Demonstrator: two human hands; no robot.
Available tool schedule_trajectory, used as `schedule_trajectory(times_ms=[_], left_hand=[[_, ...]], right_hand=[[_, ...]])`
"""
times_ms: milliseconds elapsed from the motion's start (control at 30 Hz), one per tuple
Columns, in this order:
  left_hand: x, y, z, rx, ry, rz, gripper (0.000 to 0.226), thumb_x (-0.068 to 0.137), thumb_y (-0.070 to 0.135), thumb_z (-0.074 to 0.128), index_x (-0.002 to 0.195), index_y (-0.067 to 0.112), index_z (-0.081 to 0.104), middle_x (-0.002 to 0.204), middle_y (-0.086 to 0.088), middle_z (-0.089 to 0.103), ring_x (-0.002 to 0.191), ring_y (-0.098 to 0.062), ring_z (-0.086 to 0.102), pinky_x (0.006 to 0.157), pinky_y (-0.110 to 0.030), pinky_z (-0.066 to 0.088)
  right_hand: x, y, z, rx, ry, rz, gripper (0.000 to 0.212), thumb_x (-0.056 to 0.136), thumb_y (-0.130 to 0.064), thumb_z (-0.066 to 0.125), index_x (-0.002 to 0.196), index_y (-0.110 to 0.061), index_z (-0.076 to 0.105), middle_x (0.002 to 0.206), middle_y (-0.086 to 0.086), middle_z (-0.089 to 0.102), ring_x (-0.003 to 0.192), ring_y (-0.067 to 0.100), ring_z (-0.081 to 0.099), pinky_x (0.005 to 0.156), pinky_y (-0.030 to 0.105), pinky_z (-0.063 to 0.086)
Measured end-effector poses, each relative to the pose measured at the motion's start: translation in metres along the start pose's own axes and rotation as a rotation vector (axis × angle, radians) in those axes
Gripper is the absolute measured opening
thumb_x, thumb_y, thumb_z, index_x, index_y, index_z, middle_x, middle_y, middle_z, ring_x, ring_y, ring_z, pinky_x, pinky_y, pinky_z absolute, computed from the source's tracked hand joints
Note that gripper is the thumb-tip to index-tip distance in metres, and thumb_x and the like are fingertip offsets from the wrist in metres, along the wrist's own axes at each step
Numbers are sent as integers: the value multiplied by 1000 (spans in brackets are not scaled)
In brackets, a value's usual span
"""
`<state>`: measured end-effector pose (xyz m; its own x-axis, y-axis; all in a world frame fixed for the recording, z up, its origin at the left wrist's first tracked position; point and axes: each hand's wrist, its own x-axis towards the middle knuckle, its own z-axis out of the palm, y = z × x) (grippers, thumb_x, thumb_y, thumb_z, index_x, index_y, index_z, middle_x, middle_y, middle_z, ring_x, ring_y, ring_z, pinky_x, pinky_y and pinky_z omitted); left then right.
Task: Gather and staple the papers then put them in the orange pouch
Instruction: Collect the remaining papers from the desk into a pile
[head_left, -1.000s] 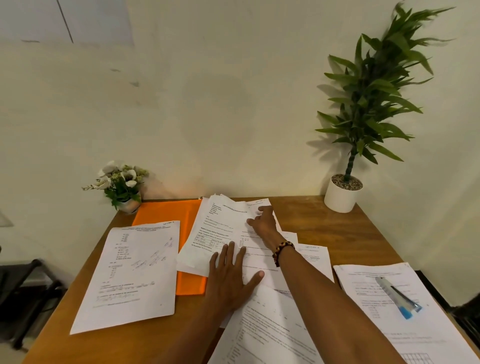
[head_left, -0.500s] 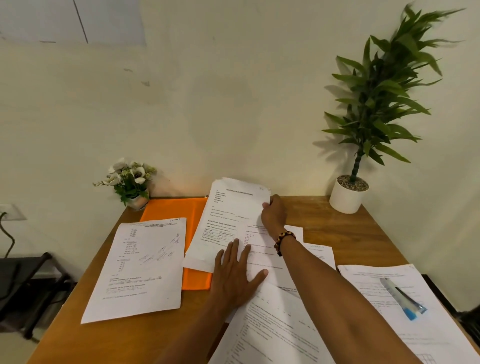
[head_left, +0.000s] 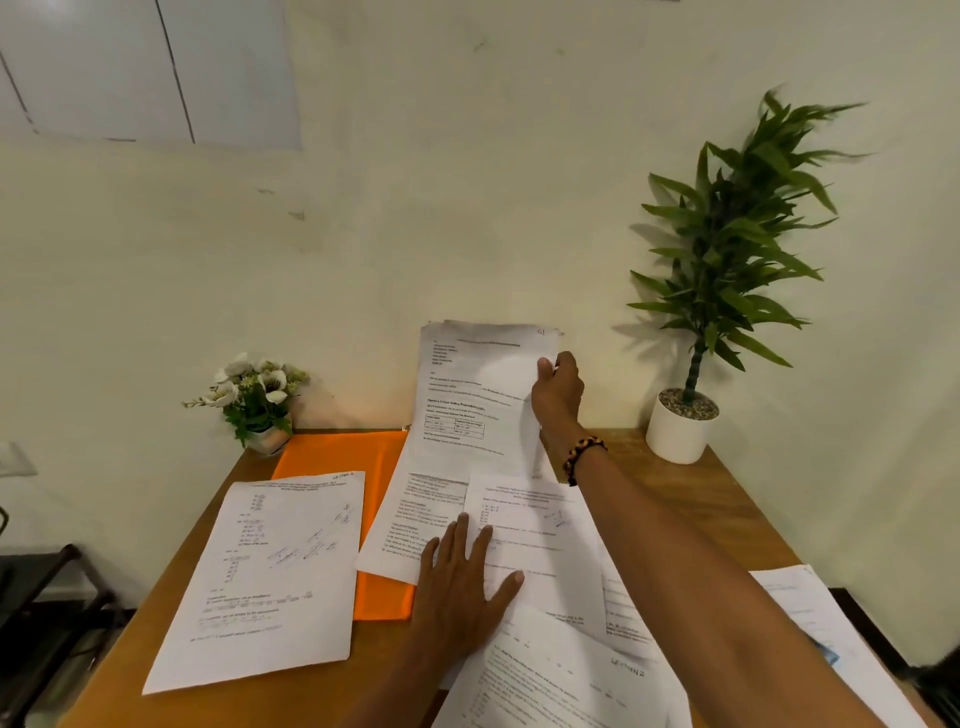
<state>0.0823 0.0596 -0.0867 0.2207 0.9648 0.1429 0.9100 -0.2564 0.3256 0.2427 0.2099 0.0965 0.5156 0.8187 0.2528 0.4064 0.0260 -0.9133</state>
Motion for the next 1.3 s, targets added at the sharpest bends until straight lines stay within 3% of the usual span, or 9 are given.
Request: schedule_trajectory(times_ms=[133,300,433,500,733,900,1000,1133,1300], left_hand=[[0,2,-7,-66,92,-18,83,86,86,13,156,41,14,169,9,-3,155,-15,6,124,-42,-2],[-4,-4,-4,-45,44,13,90,85,87,9,156,35,29,168,3,9,155,-20,15,124,-45,0],[-2,-6,-4,-26,27,2,78,92,79,24,143,28,53,156,-7,43,141,-29,46,115,-52,30],[-1,-5,-4,-10,41,4,75,94,76,27,140,25,57,151,-9,49,136,-30,52,112,-51,35],[0,-5,-22,61,56,-1,75,93,72,25,135,22,62,140,-11,60,127,-31,60,106,-53,43],[2,-11,-32,106,1,-10,71,87,71,35,135,25,60,140,-11,60,125,-32,62,103,-54,44],[-4,-9,-38,95,24,-4,74,88,71,34,144,26,52,152,-9,48,139,-33,48,115,-55,32],[-6,-1,-55,47,75,-19,67,91,64,43,147,28,43,160,-2,36,148,-27,32,123,-48,16],[-1,2,-70,-41,211,-15,52,89,54,58,133,26,56,145,-3,53,132,-26,51,114,-47,35]], right_hand=[[7,-11,-8,30,31,-62,17,105,-14,49,90,-11,42,73,1,45,63,16,36,58,30,33],[9,-31,-23,57,128,-127,22,103,-18,55,85,-9,46,67,-3,46,63,18,41,63,33,39],[8,-51,-40,58,160,-232,20,102,-19,55,85,-10,48,69,-7,45,67,21,44,61,34,37],[6,-58,-47,43,167,-272,20,101,-19,56,85,-10,49,69,-8,46,68,20,45,60,33,36],[-6,-65,-74,11,203,-367,19,101,-25,57,89,-10,54,74,-4,52,75,26,53,64,33,39],[-15,-70,-98,1,294,-416,22,101,-27,57,89,-10,55,70,-9,49,65,17,48,62,37,44],[-18,-78,-114,13,340,-400,24,102,-30,57,89,-10,55,69,-10,47,61,9,44,60,36,44],[-23,-87,-129,-16,354,-386,28,103,-35,54,89,-10,54,74,-2,54,68,19,51,62,42,50],[-41,-84,-140,-79,265,-394,30,103,-35,53,90,-8,55,79,5,60,73,25,57,67,44,50]])
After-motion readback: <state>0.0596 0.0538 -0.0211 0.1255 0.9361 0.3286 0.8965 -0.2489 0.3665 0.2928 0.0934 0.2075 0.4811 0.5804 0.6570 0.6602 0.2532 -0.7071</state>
